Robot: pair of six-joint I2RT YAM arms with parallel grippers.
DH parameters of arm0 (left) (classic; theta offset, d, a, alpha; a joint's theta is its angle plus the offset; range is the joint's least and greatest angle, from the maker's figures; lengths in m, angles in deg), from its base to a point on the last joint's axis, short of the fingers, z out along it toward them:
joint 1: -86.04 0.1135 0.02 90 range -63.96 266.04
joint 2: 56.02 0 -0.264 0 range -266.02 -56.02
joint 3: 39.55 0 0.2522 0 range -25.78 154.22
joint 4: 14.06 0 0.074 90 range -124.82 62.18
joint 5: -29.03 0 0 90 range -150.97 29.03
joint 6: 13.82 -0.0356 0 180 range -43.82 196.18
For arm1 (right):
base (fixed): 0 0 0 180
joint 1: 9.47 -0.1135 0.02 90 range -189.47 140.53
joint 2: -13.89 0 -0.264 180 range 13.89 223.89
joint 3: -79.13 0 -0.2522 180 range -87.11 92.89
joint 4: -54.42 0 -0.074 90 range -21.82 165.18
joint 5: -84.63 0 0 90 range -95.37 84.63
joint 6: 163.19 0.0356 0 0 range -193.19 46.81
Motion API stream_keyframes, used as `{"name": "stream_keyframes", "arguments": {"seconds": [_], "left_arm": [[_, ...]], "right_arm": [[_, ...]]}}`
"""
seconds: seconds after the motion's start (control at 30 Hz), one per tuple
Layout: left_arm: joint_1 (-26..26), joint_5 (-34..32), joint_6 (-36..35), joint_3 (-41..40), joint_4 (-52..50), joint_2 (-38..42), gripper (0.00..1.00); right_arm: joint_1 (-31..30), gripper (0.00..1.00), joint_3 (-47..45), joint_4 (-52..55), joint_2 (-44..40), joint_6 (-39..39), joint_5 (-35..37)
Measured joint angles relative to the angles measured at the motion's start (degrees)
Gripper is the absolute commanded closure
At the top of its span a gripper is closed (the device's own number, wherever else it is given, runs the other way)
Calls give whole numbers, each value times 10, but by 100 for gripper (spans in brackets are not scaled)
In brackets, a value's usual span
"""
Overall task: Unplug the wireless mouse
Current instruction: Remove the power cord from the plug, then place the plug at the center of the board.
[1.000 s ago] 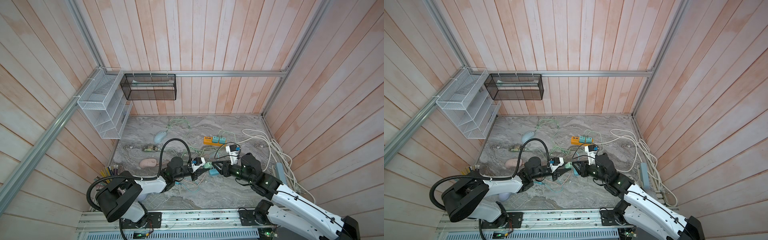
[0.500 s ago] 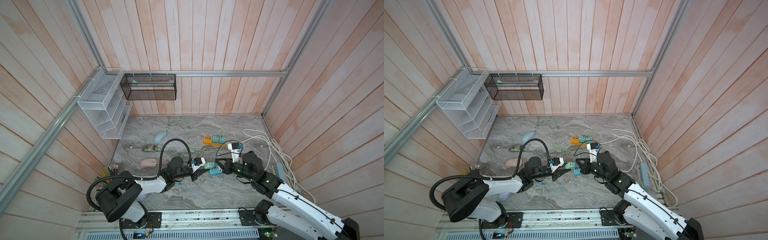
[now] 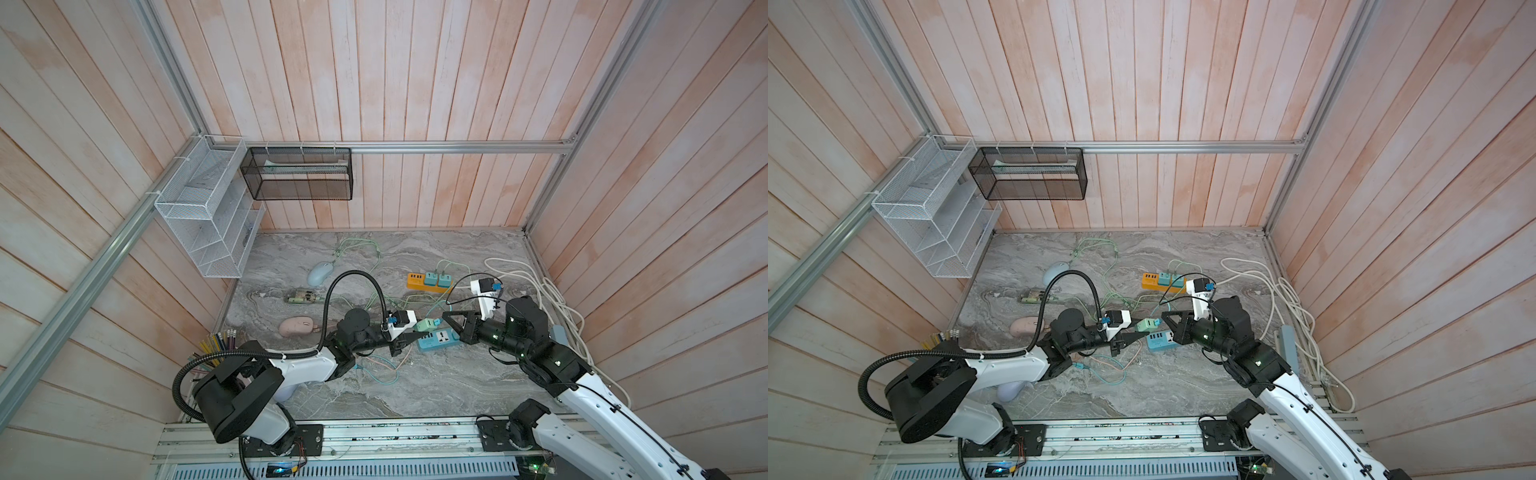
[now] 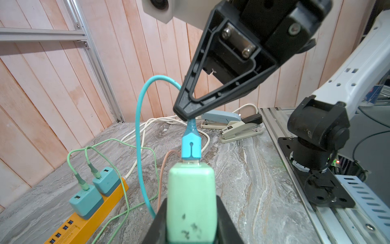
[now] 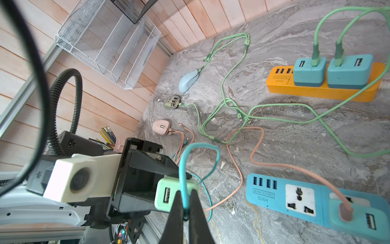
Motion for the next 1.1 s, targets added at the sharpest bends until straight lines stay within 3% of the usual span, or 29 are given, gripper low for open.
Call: {"name": "stream_keyframes", "arguments": {"seconds": [0.47, 0.57, 0.73, 0.93, 1.1], "left_arm": [[13, -9, -3, 6, -103, -38, 97], [30, -15, 42, -14, -75, -12, 98], [110, -40, 179, -103, 48, 99, 99], [127, -97, 242, -4, 12, 62, 100], [140, -96, 236, 133, -84, -79, 97]], "right_arm": [[26, 100, 29, 9, -22, -22, 76], [26, 100, 28, 10, -25, -25, 82], [26, 100, 10, 11, -31, -30, 91], [26, 100, -8, 13, -36, -43, 94], [26, 100, -30, 14, -83, -49, 87]]}}
